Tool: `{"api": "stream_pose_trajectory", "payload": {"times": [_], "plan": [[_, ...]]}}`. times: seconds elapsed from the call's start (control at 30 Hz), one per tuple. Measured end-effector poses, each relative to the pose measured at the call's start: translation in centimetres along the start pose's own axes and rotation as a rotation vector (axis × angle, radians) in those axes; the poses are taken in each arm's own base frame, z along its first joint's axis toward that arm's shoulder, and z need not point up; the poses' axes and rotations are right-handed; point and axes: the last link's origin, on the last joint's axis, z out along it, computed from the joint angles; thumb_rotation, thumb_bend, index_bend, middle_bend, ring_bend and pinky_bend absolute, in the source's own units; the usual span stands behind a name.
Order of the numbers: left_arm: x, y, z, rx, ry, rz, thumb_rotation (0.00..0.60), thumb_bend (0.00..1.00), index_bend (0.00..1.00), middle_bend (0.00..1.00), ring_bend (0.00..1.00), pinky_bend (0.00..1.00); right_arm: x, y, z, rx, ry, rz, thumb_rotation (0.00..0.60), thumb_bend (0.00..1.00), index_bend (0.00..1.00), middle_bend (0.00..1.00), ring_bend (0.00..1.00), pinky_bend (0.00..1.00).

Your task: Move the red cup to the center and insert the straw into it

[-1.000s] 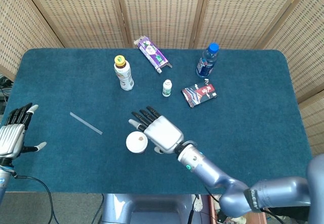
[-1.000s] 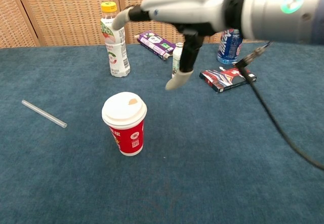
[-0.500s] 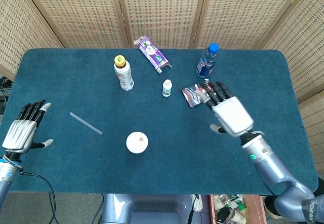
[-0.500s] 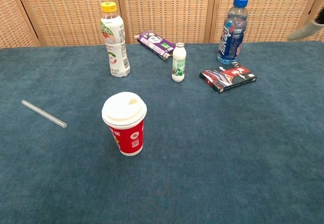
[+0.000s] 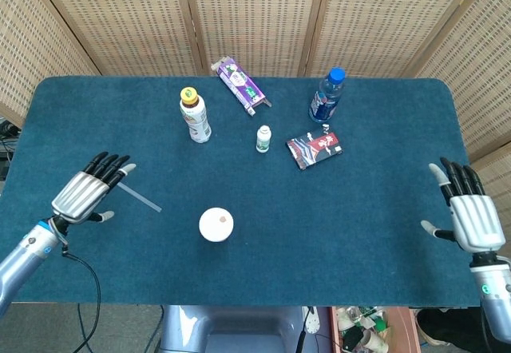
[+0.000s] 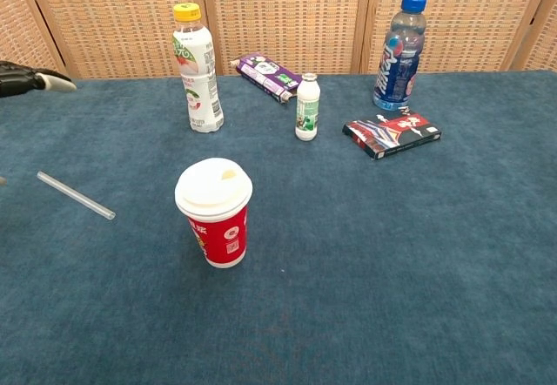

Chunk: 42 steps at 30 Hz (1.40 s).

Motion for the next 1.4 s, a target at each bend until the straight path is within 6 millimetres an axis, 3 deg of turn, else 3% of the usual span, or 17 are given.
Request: {"api": "stream_pose_trajectory", "payload": {"times": [0.13, 0.27, 0.6, 1.07, 1.4], "plan": [[-0.7, 1.1, 2.1, -0.059, -0.06, -0.002, 0.6, 0.1, 0.18, 0.0, 0.0, 0.0, -0.3, 0.0, -1.8, -0.047, 0.042, 0.062, 0.6, 0.0, 0.0, 0.0, 0.0, 0.0], [-1.6, 2.4, 4.0, -0.104, -0.107, -0.019, 0.6, 0.09, 0.3, 0.0, 0.0, 0.0, -0.3, 0.0, -2.3, -0.06, 0.079, 0.104, 0.6, 0.0, 0.0, 0.0, 0.0, 0.0], [-2.7, 3.4, 6.6, -0.122, -0.155, 0.027, 0.6, 0.22, 0.43, 0.0, 0.0, 0.0, -0.7, 0.6, -2.2, -0.06, 0.069, 0.151, 0.6, 0.0, 0.0, 0.0, 0.0, 0.0], [-4.5, 1.5, 6.7, -0.051, -0.193, 0.04, 0.6, 0.28, 0.45, 0.0, 0.0, 0.0, -1.0, 1.0, -2.0, -0.065, 0.052, 0.155, 0.6, 0.0, 0.0, 0.0, 0.0, 0.0], [-5.9, 1.8, 7.6, -0.051, -0.218, 0.036, 0.6, 0.34, 0.45, 0.0, 0.0, 0.0, -1.2, 1.0, -2.0, -0.07, 0.041, 0.151, 0.6, 0.0, 0.0, 0.0, 0.0, 0.0]]}}
